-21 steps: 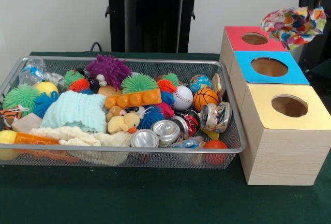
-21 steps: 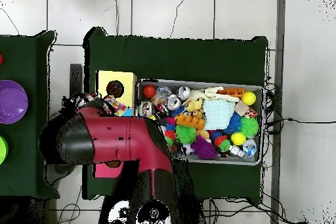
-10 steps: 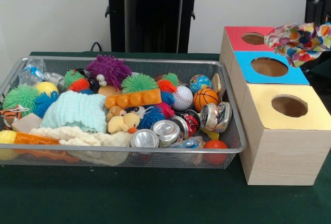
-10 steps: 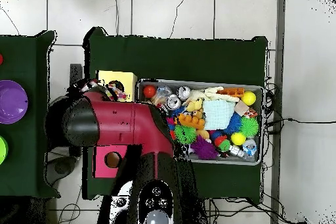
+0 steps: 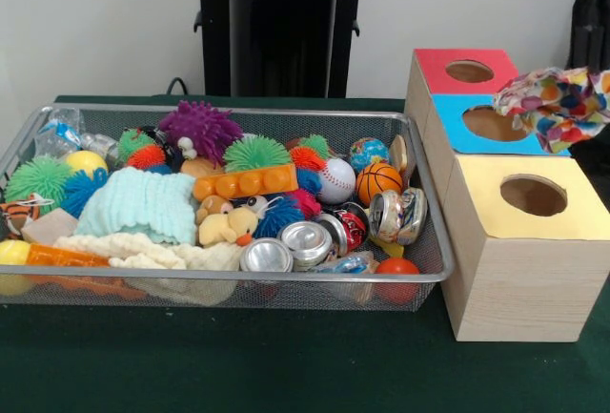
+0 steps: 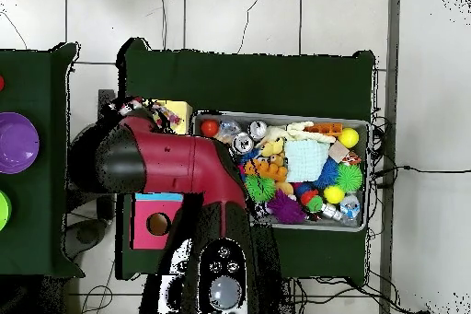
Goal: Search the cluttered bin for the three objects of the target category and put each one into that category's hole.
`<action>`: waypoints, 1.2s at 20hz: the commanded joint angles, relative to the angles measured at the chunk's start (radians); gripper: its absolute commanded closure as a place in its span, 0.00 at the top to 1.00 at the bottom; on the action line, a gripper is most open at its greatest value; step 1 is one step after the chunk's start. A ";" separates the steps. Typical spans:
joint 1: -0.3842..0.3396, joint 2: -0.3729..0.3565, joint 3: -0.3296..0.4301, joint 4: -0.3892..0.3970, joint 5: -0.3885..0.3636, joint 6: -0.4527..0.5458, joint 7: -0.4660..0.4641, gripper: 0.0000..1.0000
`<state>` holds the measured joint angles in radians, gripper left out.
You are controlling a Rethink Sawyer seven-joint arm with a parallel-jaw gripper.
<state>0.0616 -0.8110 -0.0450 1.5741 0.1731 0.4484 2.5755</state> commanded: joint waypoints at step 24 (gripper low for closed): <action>-0.055 0.106 0.102 0.242 -0.004 -0.159 0.104 0.00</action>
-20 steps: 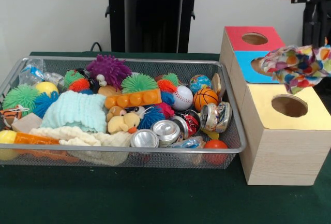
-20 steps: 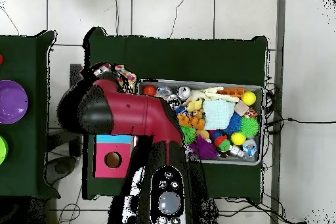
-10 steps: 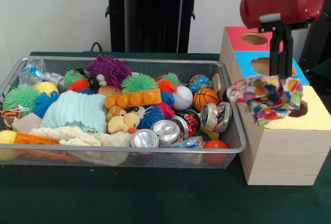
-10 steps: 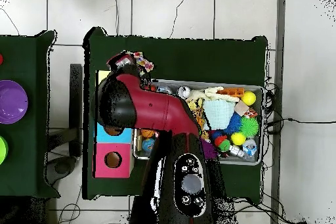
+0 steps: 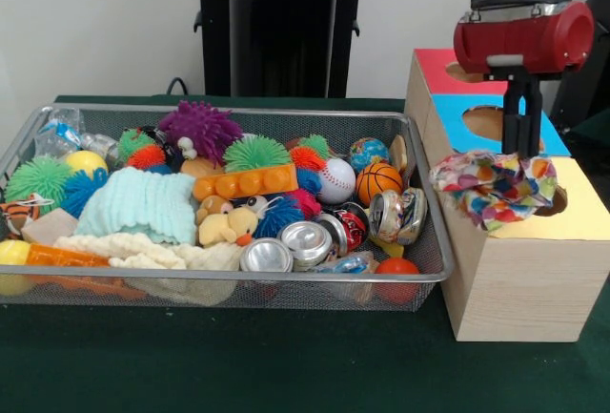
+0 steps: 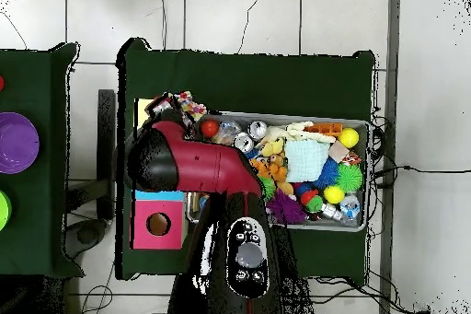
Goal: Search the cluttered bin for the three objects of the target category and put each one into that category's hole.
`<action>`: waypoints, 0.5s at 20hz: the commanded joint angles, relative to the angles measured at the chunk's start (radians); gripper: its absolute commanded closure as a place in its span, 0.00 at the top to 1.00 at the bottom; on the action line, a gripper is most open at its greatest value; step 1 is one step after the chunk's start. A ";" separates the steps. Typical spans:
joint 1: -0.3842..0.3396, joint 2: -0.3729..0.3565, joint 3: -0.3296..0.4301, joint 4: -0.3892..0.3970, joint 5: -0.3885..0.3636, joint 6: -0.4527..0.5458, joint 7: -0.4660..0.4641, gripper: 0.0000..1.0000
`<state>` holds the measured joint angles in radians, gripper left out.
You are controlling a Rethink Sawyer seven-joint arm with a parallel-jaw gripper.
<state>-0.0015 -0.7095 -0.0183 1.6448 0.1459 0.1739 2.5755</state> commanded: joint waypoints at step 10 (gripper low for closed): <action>0.032 0.045 0.052 0.143 0.032 0.090 0.104 0.00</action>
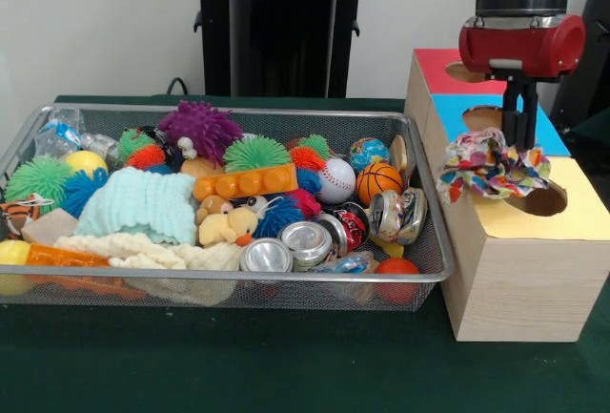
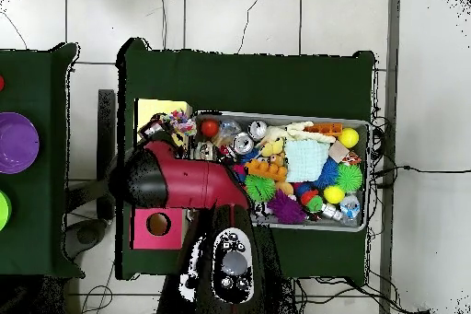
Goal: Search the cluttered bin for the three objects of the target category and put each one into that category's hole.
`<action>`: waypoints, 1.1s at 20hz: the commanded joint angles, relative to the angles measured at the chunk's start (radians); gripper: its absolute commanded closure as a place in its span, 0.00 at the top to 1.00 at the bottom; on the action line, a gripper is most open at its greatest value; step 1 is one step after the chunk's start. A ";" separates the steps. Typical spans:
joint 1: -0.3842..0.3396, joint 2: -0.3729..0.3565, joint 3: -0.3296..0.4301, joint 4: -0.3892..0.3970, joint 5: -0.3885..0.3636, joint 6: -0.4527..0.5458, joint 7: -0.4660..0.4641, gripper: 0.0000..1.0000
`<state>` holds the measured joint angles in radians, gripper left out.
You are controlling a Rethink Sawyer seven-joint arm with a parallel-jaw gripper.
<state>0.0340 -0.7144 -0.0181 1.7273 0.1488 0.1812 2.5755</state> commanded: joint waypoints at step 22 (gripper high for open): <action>0.086 0.139 0.044 -0.051 0.115 -0.008 0.151 0.00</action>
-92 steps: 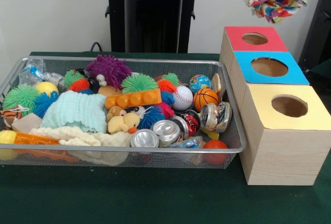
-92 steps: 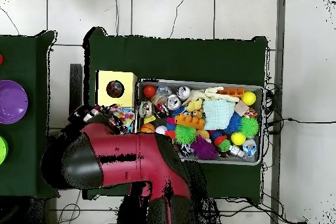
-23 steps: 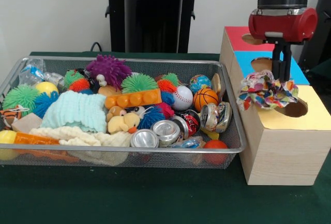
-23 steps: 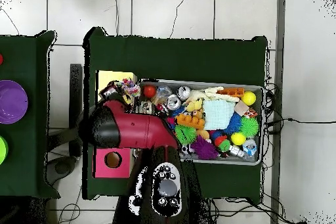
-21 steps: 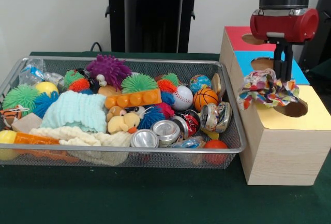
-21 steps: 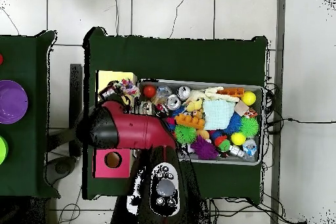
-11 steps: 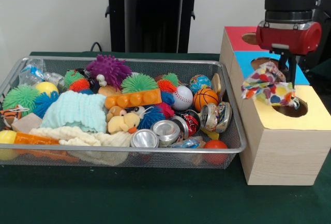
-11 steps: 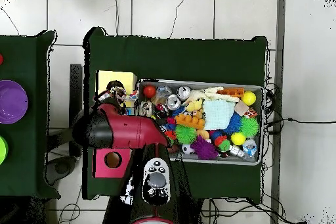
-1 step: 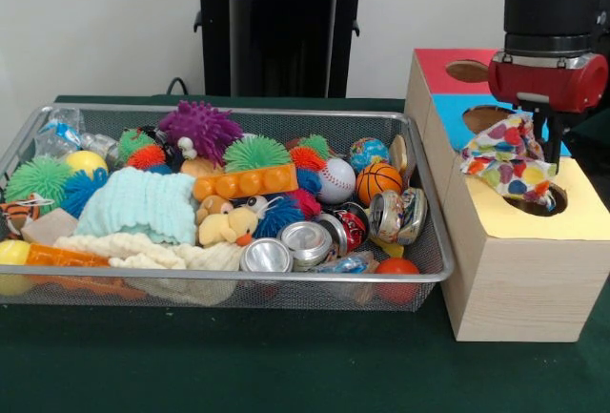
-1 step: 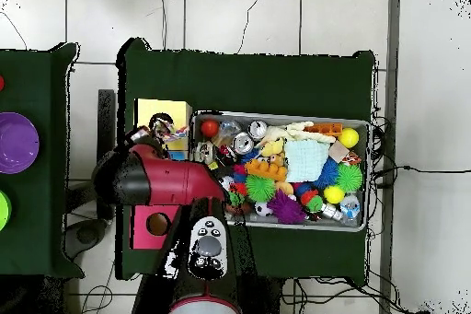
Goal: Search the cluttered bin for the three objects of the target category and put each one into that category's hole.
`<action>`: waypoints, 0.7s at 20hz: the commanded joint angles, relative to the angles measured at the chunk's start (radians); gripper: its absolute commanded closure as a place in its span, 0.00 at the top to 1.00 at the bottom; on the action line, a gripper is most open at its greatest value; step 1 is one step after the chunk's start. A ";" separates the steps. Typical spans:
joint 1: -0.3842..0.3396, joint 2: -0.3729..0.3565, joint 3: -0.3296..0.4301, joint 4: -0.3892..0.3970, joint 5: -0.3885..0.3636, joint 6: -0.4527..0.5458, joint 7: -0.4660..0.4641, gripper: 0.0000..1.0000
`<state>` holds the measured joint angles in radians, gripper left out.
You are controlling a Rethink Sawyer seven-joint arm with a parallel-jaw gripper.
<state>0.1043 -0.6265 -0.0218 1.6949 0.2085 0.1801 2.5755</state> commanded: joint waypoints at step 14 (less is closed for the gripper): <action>-0.007 0.201 0.097 -0.182 0.066 -0.144 0.101 0.00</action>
<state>0.1105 -0.5528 -0.0174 1.6190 0.2342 0.0939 2.5755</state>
